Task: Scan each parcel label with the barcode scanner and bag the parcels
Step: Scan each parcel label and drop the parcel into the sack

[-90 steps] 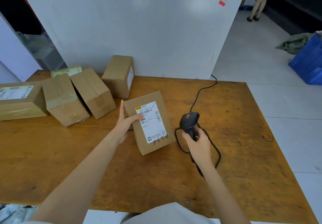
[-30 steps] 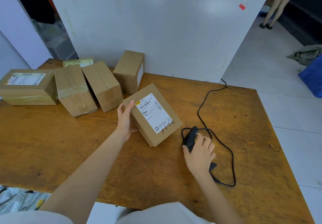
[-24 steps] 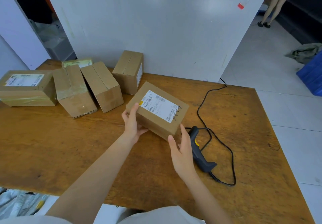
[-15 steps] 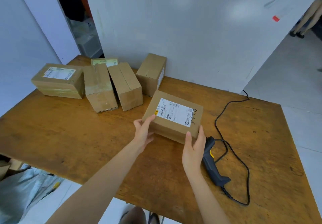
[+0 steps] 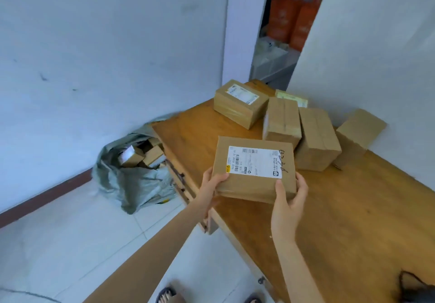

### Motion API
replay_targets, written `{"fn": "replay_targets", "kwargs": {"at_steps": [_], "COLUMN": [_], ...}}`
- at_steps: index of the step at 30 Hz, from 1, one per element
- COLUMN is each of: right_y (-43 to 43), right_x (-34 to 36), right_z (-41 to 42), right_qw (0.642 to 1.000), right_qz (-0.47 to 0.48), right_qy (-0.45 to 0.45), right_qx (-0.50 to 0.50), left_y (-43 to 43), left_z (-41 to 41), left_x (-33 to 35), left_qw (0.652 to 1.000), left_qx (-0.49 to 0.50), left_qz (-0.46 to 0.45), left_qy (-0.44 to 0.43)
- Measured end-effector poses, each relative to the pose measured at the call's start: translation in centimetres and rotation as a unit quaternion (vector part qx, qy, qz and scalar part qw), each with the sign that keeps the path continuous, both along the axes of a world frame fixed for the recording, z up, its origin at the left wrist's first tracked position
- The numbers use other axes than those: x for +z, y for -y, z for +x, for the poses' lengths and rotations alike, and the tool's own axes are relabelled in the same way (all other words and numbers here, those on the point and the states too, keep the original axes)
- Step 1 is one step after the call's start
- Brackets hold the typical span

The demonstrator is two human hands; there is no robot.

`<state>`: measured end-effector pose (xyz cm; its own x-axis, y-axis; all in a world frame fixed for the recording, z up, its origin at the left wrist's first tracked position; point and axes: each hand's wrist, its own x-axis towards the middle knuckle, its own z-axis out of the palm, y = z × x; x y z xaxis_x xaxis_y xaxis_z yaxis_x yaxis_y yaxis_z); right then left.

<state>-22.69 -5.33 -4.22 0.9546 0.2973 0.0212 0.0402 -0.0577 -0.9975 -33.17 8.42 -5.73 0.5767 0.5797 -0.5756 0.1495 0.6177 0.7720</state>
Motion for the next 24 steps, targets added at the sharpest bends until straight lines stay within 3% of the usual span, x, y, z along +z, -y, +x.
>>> {"fn": "replay_targets", "kwargs": {"at_steps": [11,16,24], "right_y": [-23.6,-33.7,-49.2], "right_x": [-0.1,-1.8,-3.7], "right_z": [-17.4,-19.6,-16.5], "right_qw": [0.969,0.955,0.946], "right_qz": [0.023,-0.016,-0.060], "right_qy": [-0.039,-0.036,-0.013], "right_qx": [0.242,0.292,0.319], "left_y": [-18.7,-26.7,-43.0], "left_z": [-22.4,-25.7,-23.7], "left_x": [0.6,-0.6,-2.6], "left_qw": [0.975,0.963,0.969], "left_qx": [0.220,0.267,0.235], "left_qz": [0.003,0.013,0.068], "left_qy": [0.008,-0.021,-0.030]}}
